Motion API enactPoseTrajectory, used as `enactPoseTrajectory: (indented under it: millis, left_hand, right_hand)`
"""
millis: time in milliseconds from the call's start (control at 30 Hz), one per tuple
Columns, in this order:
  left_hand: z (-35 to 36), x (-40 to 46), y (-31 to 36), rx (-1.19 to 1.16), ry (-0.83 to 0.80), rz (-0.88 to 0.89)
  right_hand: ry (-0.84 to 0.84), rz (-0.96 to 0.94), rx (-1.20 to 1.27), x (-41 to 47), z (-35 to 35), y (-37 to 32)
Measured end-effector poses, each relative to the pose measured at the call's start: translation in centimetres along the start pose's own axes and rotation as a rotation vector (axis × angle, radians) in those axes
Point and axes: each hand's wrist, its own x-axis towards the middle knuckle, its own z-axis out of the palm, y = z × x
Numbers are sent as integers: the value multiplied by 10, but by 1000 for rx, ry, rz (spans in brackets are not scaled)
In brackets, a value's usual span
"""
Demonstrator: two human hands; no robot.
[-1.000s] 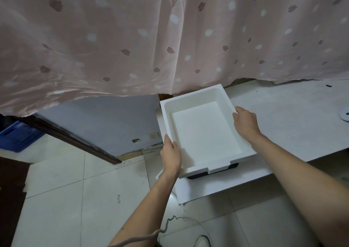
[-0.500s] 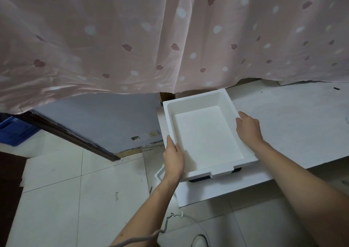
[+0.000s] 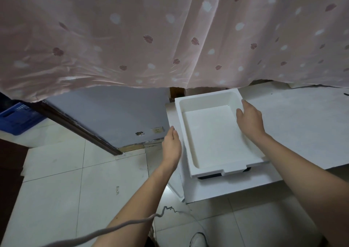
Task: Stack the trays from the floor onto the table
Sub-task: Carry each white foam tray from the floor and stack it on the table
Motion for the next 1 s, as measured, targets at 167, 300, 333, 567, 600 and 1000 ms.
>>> enactPoseTrajectory:
  millis: [167, 300, 333, 567, 600, 1000]
  left_hand:
    - [-45, 25, -7, -84, 68, -24]
    - [-93, 45, -34, -144, 34, -65]
    - [-103, 50, -40, -169, 6, -75]
    - [-187, 79, -72, -254, -119, -60]
    - [-198, 84, -77, -238, -127, -54]
    - [-258, 157, -208, -55, -160, -159]
  right_hand:
    - [-6, -164, 108, -21, 14, -66]
    - [-89, -279, 169, -45, 47, -122]
    - [-105, -307, 169, -49, 55, -135]
    - [-275, -360, 190, -73, 136, -221]
    - [-294, -339, 195, -75, 150, -230]
    - [-472, 24, 120, -99, 349, -204]
